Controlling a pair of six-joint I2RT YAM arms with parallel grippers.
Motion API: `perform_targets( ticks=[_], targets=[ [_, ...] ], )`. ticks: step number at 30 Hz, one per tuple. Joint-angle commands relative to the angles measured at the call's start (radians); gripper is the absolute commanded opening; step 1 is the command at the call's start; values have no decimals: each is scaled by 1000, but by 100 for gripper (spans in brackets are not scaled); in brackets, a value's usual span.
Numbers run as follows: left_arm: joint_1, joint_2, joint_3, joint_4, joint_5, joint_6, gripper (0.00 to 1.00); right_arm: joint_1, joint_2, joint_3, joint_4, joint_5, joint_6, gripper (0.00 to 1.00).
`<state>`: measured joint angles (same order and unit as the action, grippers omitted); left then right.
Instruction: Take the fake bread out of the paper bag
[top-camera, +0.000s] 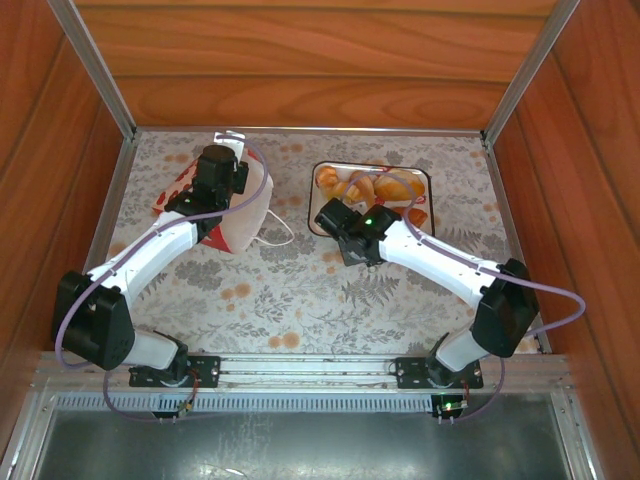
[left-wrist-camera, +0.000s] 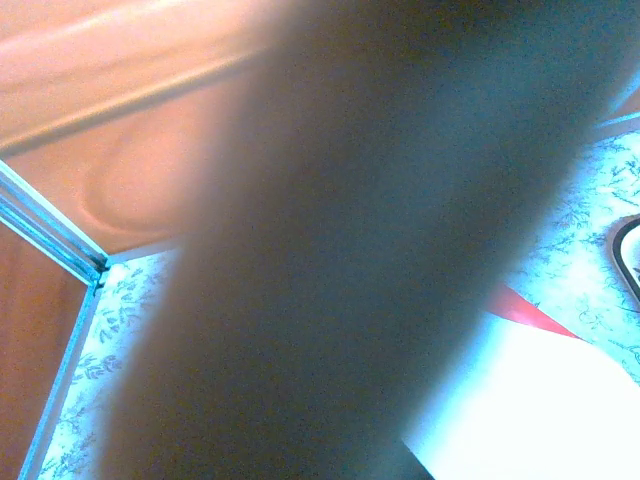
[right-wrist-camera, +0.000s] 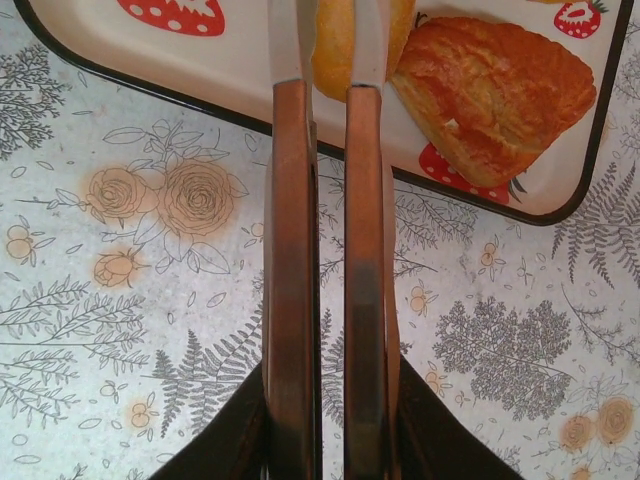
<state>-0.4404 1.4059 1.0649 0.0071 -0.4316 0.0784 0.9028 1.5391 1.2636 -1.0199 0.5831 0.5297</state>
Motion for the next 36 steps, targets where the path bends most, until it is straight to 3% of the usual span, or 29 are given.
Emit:
perform_targets(
  ticks=[1,21,36],
  targets=[
    [5,-26,-12,-1,-2,-10,0,-1,21,-11,47,68,1,0],
    [8,-23,-12,2,1,-19,0,11,111,6,10,108,12,1],
    [8,-35,-20,1,1,-28,0,30,15,45,3,116,0,0]
  ],
)
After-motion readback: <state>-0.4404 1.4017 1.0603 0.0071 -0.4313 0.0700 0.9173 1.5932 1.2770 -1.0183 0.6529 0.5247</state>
